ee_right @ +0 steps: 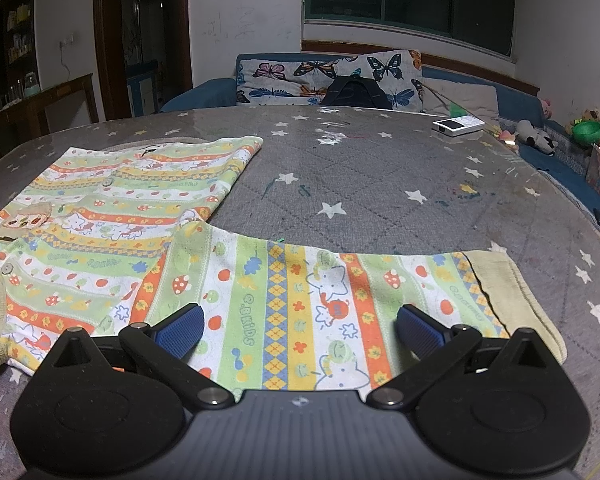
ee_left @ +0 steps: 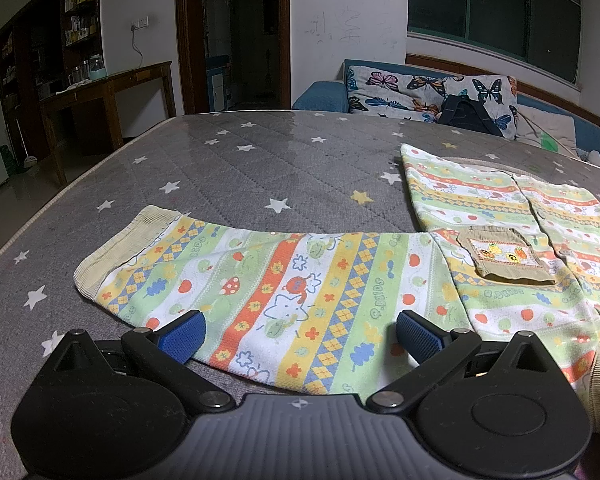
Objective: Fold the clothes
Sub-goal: 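Move the right gripper to the beige cuff of one leg and close, then lift the cuff with the right gripper and fold it over the garment body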
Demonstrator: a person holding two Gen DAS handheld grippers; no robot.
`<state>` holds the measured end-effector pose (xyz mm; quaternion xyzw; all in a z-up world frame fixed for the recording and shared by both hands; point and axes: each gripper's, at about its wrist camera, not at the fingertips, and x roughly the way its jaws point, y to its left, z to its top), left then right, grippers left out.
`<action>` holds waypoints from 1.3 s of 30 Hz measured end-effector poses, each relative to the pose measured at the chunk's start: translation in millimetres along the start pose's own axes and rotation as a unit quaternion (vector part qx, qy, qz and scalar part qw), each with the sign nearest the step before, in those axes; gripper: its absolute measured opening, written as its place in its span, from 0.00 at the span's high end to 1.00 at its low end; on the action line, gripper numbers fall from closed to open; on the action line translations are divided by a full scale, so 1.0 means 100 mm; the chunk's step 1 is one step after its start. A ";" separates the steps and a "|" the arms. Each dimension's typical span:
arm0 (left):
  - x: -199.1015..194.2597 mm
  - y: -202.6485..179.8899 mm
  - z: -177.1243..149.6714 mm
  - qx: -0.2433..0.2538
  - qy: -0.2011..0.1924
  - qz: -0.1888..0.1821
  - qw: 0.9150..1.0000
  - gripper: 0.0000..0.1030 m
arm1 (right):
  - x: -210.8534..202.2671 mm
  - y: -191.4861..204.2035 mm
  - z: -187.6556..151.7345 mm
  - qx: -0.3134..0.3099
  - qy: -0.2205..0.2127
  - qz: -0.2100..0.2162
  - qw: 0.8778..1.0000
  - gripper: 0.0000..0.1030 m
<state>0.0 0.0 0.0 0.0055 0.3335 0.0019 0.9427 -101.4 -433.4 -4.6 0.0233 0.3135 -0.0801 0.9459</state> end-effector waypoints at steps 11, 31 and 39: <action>0.00 0.00 0.00 0.000 0.000 0.000 1.000 0.00 | -0.21 -0.29 -0.02 0.040 -0.021 -0.034 0.998 0.16; 0.00 0.00 0.00 0.000 0.000 0.000 1.000 0.00 | -0.23 -0.88 -0.08 0.112 0.001 -0.108 0.988 0.55; 0.00 0.00 0.00 0.000 0.000 0.000 1.000 0.00 | -0.33 -0.93 -0.01 0.170 0.010 -0.043 0.985 0.91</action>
